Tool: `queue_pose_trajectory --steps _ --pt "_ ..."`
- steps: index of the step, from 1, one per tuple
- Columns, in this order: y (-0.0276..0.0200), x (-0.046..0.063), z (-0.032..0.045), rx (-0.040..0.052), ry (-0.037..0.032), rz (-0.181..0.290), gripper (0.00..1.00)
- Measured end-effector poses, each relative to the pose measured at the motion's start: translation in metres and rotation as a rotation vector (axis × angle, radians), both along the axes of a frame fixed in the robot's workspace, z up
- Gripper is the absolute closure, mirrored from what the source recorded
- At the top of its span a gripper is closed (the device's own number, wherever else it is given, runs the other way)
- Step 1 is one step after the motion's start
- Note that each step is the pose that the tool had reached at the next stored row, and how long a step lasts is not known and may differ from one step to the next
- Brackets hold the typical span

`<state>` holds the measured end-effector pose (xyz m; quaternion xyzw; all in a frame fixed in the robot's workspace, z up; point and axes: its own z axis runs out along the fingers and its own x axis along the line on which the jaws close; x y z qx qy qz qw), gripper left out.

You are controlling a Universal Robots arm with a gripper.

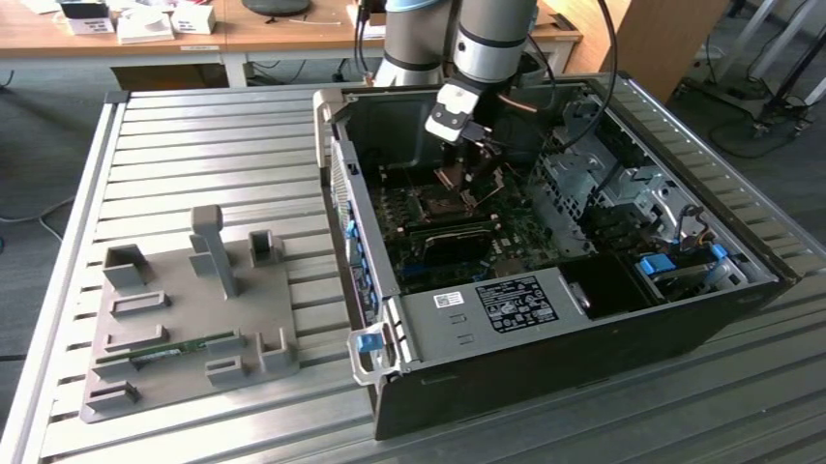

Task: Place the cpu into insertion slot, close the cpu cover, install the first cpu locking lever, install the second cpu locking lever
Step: 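Place the cpu into insertion slot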

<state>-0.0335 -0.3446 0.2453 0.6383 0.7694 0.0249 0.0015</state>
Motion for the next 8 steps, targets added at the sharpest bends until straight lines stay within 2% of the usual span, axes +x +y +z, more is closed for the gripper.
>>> queue_pose_trajectory --steps 8 --pt "0.0000 0.0000 -0.0013 0.0001 -0.0001 -0.146 0.46"
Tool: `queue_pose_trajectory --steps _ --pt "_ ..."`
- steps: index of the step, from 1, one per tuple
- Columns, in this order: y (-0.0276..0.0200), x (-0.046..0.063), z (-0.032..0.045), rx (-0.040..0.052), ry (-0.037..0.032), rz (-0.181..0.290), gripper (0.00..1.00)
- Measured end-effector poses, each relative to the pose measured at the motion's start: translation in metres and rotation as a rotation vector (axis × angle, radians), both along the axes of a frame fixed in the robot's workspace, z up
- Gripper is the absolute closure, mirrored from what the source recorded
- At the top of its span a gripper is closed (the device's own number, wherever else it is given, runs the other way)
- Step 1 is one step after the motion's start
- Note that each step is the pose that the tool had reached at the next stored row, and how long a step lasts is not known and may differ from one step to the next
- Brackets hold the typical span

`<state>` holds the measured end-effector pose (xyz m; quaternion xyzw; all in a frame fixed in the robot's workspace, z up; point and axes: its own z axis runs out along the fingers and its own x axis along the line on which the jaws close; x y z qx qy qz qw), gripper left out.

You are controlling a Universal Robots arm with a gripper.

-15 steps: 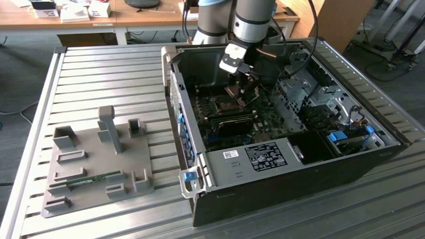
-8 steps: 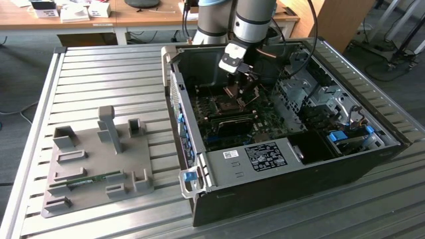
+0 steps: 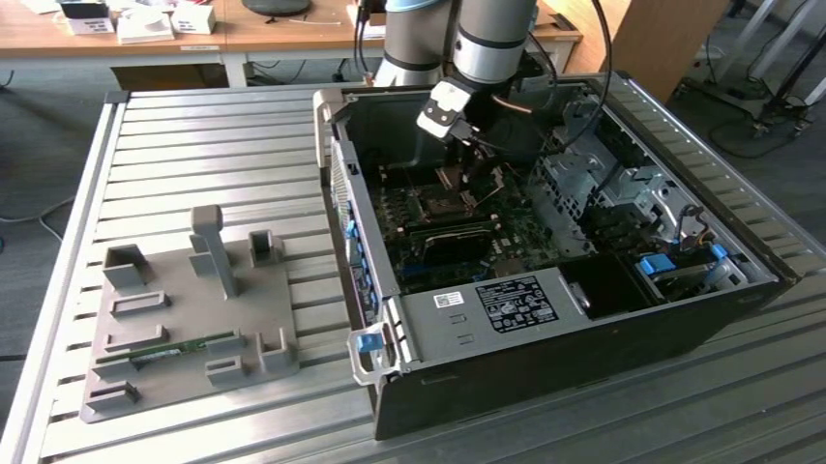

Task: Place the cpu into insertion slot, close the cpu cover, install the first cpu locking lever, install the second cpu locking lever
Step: 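Place the cpu into insertion slot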

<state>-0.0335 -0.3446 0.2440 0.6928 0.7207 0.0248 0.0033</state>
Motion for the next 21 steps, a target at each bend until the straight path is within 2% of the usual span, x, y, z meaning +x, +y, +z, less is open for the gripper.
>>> queue_pose_trajectory --steps 5,15,17,21 --pt "0.0000 -0.0001 -0.0007 0.0000 0.0001 -0.086 0.46" --pt "0.0000 -0.0008 -0.0008 0.0001 -0.0001 -0.088 0.46" --pt "0.0000 -0.0024 -0.0038 0.0000 0.0000 -0.088 0.46" --pt "0.0000 -0.0024 -0.0038 -0.0001 0.0000 -0.088 0.46"
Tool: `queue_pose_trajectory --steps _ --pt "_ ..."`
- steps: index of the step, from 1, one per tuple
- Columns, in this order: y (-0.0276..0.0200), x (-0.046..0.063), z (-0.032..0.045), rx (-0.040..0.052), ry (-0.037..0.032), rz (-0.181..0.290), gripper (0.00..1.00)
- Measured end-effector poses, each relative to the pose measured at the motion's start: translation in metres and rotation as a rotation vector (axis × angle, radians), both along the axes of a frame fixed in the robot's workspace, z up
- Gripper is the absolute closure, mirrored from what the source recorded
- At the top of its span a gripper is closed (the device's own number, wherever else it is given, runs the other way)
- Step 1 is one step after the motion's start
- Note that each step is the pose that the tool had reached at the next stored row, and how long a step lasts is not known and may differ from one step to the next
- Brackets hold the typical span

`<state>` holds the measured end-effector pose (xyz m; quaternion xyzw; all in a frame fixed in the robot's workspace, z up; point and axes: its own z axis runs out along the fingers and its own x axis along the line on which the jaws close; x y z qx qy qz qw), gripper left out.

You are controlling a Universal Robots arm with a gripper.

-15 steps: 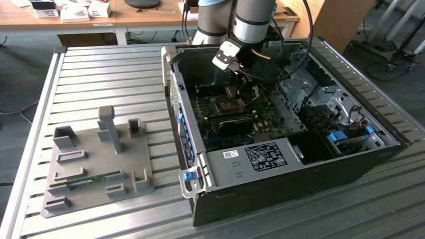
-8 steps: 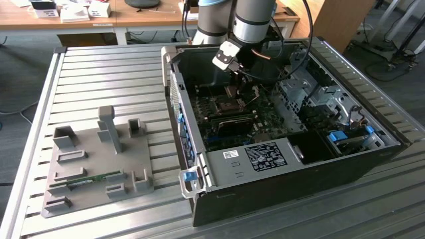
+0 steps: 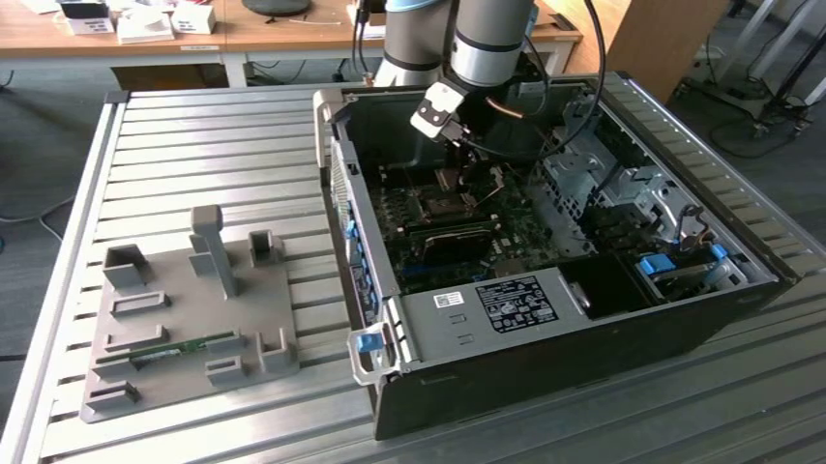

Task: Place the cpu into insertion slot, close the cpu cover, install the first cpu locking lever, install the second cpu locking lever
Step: 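Place the cpu into insertion slot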

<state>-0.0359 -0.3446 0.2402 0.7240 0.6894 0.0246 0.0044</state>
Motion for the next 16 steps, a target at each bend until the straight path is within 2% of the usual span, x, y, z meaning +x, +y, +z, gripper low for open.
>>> queue_pose_trajectory --steps 7,13,16 --pt "0.0000 0.000 -0.0048 0.0001 0.0000 0.000 0.46" --pt "0.0000 0.000 -0.0123 0.0001 -0.0001 0.000 0.46" --pt "0.0000 0.000 -0.0132 -0.0003 0.0002 0.000 0.46"
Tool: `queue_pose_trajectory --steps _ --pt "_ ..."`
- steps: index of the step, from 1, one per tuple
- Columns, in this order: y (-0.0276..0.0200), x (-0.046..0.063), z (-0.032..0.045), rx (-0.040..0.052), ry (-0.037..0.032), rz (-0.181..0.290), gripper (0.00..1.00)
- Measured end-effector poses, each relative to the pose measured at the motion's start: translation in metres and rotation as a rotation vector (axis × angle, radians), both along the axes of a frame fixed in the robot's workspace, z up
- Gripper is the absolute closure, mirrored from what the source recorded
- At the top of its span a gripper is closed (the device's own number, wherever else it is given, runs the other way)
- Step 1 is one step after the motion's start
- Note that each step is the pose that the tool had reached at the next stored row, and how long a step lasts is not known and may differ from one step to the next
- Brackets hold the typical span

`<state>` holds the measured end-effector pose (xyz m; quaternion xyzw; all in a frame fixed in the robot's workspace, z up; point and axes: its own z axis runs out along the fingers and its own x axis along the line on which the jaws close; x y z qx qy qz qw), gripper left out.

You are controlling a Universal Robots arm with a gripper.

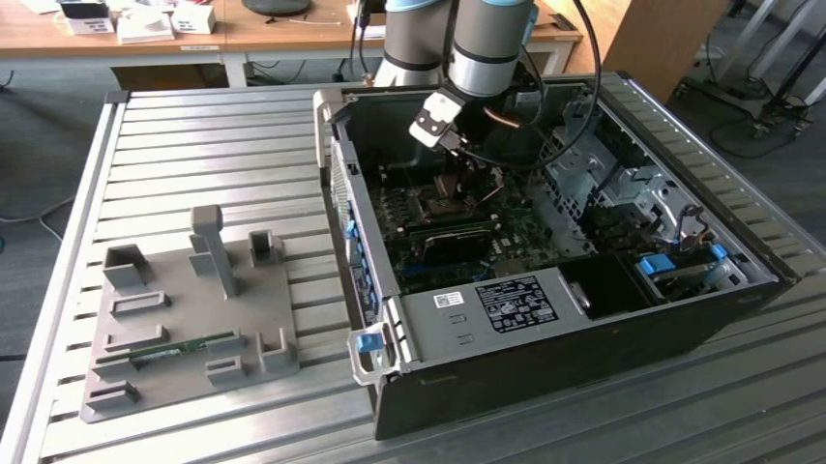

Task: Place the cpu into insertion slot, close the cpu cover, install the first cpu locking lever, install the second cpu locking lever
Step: 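Place the cpu into insertion slot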

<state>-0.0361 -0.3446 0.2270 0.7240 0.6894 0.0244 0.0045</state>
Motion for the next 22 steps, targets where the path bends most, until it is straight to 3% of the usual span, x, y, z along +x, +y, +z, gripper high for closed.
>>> queue_pose_trajectory --steps 16,22 --pt "0.0002 -0.0014 -0.0021 0.0009 -0.0003 0.000 0.46" --pt "0.0002 -0.0024 -0.0073 0.0009 -0.0002 0.000 0.46"
